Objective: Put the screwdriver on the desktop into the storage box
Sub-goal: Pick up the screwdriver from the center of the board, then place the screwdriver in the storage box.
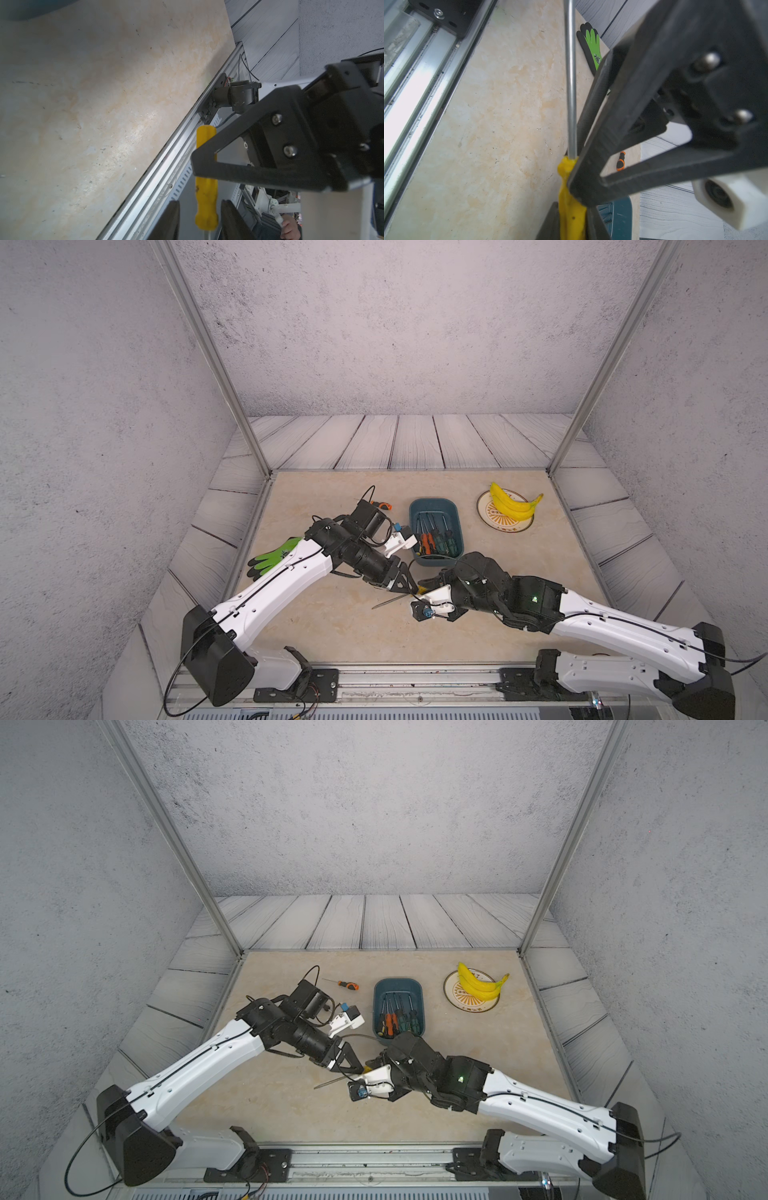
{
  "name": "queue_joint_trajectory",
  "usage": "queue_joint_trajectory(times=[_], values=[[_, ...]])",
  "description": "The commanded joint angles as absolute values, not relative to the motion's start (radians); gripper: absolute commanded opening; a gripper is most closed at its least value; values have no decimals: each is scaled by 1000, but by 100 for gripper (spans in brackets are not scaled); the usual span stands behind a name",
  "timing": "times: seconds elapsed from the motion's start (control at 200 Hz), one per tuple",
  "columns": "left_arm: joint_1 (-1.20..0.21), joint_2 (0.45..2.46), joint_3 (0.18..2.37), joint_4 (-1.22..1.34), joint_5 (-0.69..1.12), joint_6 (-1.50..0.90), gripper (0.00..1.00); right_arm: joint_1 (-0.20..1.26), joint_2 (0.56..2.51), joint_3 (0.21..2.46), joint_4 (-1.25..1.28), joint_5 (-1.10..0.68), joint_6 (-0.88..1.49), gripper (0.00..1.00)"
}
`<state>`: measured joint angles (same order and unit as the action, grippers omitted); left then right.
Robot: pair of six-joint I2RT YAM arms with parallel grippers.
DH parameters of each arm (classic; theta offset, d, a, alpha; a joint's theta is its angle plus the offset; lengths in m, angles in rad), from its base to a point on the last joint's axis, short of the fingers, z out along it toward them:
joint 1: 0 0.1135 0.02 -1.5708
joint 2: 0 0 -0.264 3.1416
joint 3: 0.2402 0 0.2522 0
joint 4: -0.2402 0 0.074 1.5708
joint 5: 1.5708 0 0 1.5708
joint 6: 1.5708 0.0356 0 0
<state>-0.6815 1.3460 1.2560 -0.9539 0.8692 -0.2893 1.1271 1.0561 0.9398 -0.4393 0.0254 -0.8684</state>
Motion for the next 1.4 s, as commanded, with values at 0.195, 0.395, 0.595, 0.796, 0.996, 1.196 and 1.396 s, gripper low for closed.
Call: queue_joint_trajectory(times=[0.195, 0.395, 0.595, 0.796, 0.996, 1.196, 1.396], values=[[-543, 1304, 1331, -933, 795, -338, 56, 1127, 981, 925, -492, 68, -709, 0], [-375, 1187, 1302, -859, 604, -463, 57, 1127, 976, 939, -516, 186, -502, 0], [-341, 1054, 1222, -835, 431, -521, 57, 1088, 1128, 1055, -625, 320, -213, 0], [-342, 934, 1094, -802, 430, -589, 58, 947, 1315, 1185, -718, 266, 40, 0], [-345, 848, 993, -792, 442, -634, 58, 790, 1486, 1323, -783, 134, 235, 0], [-349, 794, 913, -770, 450, -674, 58, 672, 1658, 1457, -835, 2, 354, 0], [-353, 758, 857, -764, 445, -696, 59, 616, 1810, 1560, -847, -120, 442, 0]])
